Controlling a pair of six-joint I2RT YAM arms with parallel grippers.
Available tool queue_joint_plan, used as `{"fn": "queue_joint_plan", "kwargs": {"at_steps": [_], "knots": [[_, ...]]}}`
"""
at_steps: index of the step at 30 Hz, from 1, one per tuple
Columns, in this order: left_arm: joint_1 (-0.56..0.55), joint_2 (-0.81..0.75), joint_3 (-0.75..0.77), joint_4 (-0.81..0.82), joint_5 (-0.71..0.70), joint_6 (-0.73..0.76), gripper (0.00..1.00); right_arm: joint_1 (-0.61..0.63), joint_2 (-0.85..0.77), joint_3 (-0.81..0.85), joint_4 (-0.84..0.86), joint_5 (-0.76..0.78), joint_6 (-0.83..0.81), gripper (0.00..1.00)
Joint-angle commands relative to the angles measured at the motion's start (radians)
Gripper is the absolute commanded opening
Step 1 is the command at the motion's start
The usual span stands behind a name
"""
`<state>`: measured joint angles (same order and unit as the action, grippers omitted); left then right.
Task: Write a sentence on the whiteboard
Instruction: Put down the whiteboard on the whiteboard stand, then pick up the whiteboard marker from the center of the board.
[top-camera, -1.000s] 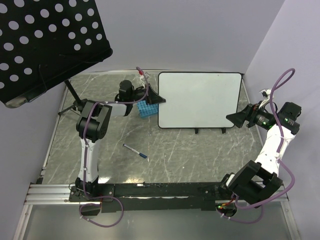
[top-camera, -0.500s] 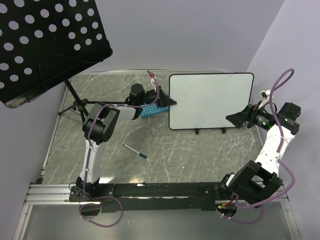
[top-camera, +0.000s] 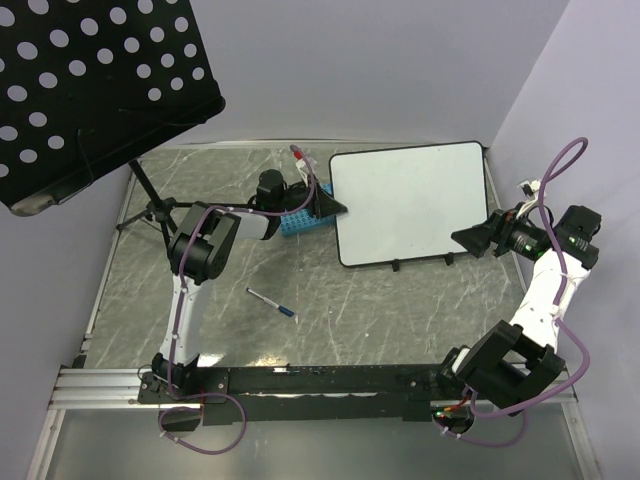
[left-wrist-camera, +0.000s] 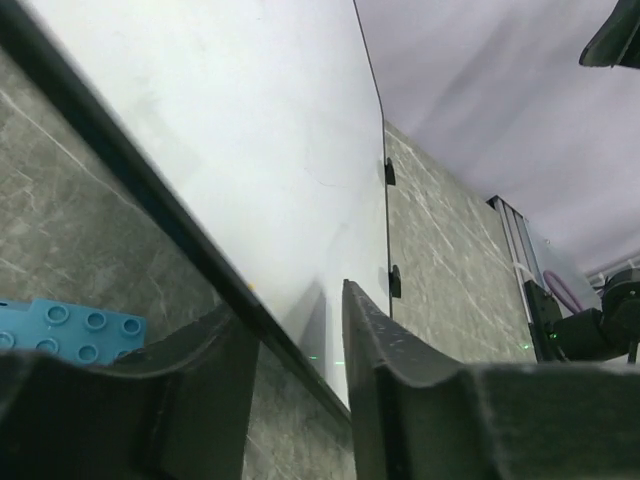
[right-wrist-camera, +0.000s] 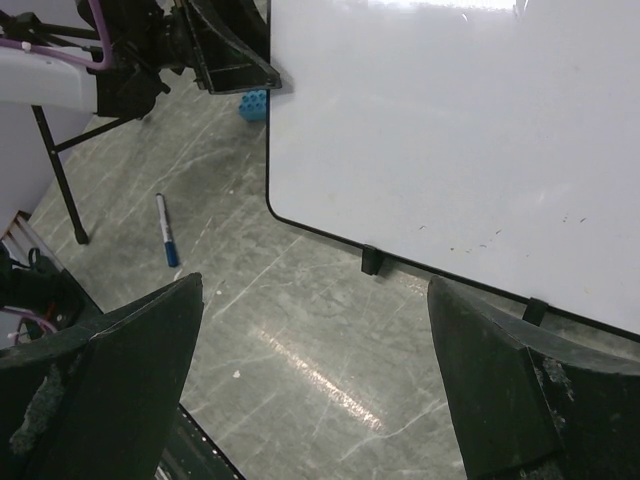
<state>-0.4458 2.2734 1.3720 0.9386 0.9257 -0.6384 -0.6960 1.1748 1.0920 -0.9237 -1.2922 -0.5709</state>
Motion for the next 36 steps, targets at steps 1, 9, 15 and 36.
{"fn": "queue_joint_plan", "kwargs": {"at_steps": [1, 9, 15, 36], "knots": [[-0.005, -0.026, 0.012, 0.049, 0.009, 0.042, 0.45, 0.006, -0.003, -0.004, -0.004, -0.036, -0.03, 1.0], [-0.005, -0.035, 0.019, 0.026, -0.004, 0.049, 0.57, 0.006, -0.004, -0.001, -0.003, -0.036, -0.027, 1.0], [-0.007, -0.043, 0.035, -0.004, -0.016, 0.052, 0.68, 0.004, -0.004, -0.001, -0.004, -0.036, -0.029, 1.0], [0.007, -0.113, -0.001, -0.067, -0.034, 0.051, 0.83, 0.006, -0.009, -0.003, -0.004, -0.042, -0.027, 1.0]]}}
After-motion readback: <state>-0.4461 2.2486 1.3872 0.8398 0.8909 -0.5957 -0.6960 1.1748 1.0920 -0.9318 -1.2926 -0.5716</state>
